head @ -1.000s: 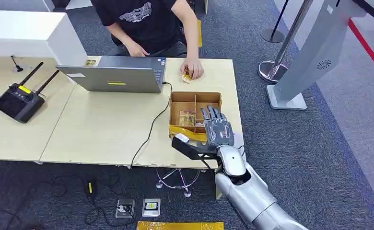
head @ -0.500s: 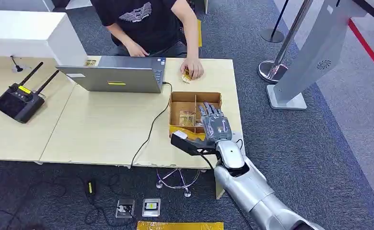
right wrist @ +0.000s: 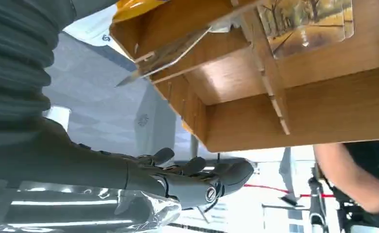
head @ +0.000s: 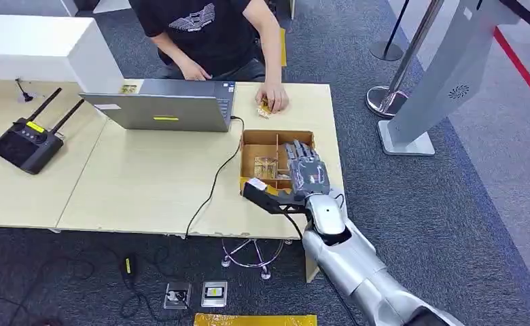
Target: Pass the card to the sensor for recognition and then transmit it.
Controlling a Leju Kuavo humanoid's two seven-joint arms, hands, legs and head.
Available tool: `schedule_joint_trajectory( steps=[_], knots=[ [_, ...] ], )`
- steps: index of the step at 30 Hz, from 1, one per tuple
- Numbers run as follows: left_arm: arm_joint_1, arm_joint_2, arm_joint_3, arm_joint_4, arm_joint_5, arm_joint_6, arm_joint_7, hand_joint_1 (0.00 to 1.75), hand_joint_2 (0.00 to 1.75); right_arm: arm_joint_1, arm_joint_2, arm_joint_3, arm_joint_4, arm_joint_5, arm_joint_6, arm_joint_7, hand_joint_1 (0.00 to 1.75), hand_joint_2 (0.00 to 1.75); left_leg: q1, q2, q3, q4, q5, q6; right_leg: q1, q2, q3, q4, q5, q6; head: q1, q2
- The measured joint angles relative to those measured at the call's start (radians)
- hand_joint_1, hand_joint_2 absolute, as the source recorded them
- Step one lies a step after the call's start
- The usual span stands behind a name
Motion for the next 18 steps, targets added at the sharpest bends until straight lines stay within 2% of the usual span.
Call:
schedule_joint_trajectory(
  steps=[18],
  knots=[
    [0.0,0.0,0.0,0.0,0.003,0.002,0.01,0.0,0.0,-0.003,0.012,-0.031,0.024,0.007,0.0,0.007,0.0,1.75,0.0,0.0,0.0,0.0,0.0,0.0,0.0,0.0,0.0,0.0,0.0,0.0,0.0,0.0]
  ],
)
